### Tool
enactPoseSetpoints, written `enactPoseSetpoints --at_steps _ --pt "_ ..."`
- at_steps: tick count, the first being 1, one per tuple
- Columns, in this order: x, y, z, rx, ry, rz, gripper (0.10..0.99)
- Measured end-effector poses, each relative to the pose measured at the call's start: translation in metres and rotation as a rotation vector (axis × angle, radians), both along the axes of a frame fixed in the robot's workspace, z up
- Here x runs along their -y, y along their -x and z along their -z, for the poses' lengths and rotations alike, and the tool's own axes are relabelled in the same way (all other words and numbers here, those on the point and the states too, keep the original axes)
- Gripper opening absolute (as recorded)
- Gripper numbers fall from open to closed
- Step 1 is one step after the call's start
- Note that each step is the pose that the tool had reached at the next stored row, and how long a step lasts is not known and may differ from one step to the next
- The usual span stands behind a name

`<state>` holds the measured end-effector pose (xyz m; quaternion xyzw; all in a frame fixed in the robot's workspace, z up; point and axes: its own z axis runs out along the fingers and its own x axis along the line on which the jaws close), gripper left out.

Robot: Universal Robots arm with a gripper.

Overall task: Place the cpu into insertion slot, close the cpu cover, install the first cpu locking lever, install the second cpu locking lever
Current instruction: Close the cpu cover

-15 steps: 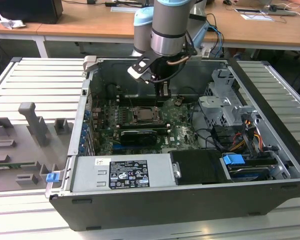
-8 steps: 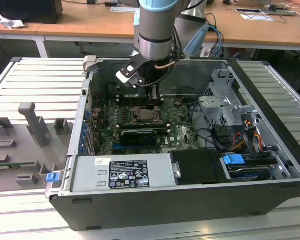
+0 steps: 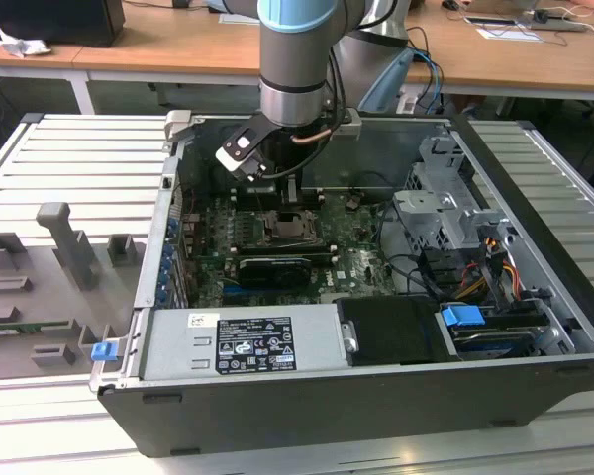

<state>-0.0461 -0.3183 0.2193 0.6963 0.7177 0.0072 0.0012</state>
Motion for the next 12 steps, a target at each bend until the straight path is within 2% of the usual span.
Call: enactPoseSetpoints --at_steps 1,2,4,5,6,7,11,12 --pt "0.0001 0.0050 0.0048 0.0001 -0.001 -0.011 0.106" --pt "0.0001 0.0051 0.0092 0.0001 -0.001 -0.013 0.106" --pt "0.0002 0.0052 0.0117 0.0006 -0.001 -0.013 0.106" --pt "0.0001 0.0052 0.0122 0.0013 -0.001 -0.013 0.106" --pt "0.0001 0.0038 0.0128 0.0050 -0.001 -0.013 0.106" --pt "0.0001 0.0011 0.0128 0.0063 -0.001 -0.013 0.106" --pt "0.0001 -0.0010 0.0077 0.0069 -0.002 -0.013 0.106" --pt "0.0001 -0.0006 0.0077 0.0120 -0.002 -0.013 0.106"
